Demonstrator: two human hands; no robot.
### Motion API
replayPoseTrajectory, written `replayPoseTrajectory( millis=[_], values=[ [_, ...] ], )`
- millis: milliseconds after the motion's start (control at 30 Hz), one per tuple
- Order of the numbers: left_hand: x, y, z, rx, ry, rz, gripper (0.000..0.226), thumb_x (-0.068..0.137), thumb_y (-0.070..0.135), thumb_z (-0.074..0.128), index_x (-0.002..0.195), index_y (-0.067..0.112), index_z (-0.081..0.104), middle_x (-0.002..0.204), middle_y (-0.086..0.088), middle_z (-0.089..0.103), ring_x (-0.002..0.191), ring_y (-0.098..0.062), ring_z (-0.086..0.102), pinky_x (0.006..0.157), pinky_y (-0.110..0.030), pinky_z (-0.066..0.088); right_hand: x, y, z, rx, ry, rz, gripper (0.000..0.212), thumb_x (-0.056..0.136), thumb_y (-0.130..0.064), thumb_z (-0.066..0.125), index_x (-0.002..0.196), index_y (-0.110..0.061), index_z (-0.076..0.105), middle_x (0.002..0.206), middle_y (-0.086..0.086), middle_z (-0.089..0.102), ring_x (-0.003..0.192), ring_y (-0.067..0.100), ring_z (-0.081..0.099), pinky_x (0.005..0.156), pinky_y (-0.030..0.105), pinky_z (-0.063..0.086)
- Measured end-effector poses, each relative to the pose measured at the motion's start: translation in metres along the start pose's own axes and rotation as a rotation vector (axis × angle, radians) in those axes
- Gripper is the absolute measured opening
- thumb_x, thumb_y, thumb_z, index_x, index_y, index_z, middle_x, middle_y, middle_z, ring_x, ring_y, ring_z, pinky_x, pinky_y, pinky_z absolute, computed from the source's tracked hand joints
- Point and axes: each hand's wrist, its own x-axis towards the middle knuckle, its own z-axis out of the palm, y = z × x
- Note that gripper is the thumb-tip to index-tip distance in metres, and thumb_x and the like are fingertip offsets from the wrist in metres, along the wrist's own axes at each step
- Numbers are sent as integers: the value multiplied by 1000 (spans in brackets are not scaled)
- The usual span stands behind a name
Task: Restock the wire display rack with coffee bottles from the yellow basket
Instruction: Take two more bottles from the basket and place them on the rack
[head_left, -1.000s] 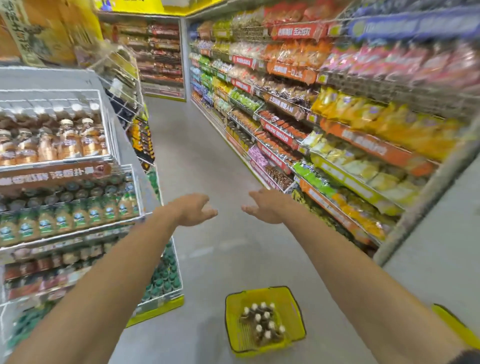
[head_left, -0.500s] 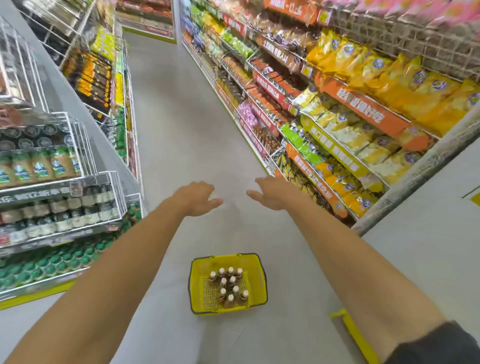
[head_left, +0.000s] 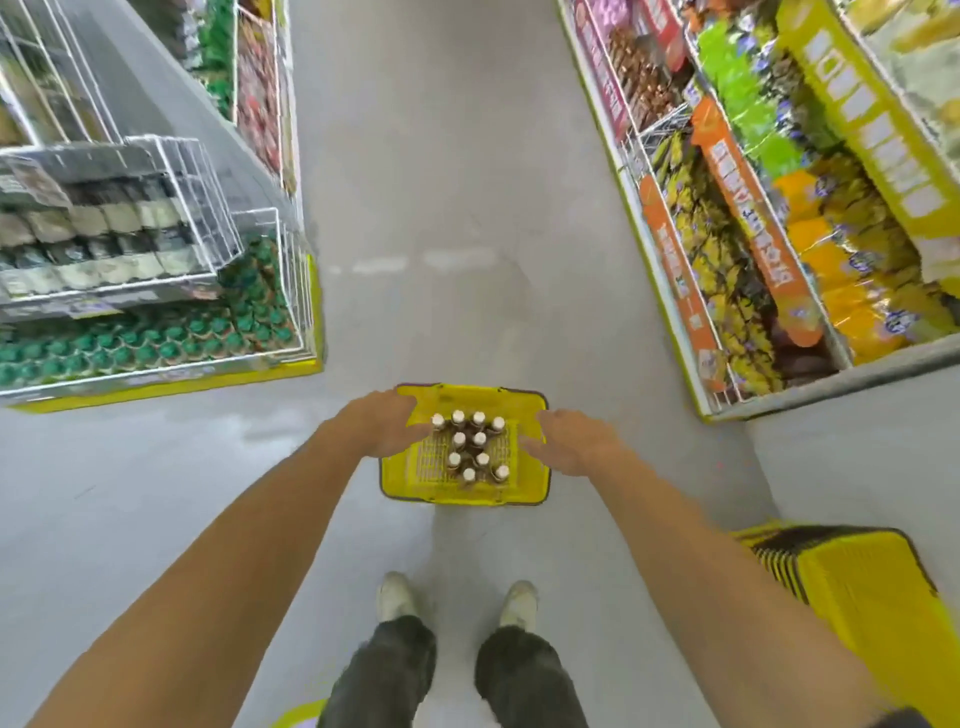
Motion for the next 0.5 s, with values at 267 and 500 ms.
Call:
replayPoseTrajectory(
  millis=[267, 500],
  values=[
    [195, -28, 170, -102, 26, -50, 59, 100, 56, 45, 137, 10, 54, 140, -15, 58, 130, -34, 54, 105, -47, 46, 207, 57, 155, 15, -27, -7, 66, 104, -63, 38, 149, -15, 47, 153, 13, 52, 140, 35, 51, 107, 49, 45],
    [347, -91, 302, -156, 92, -121, 63, 100, 54, 47, 145, 10, 47, 148, -15, 52, 140, -32, 45, 113, -48, 37, 376, 75, 266, 10, 37, -10, 71, 105, -63, 37, 154, -13, 42, 153, 15, 52, 140, 37, 51, 110, 50, 46]
  ],
)
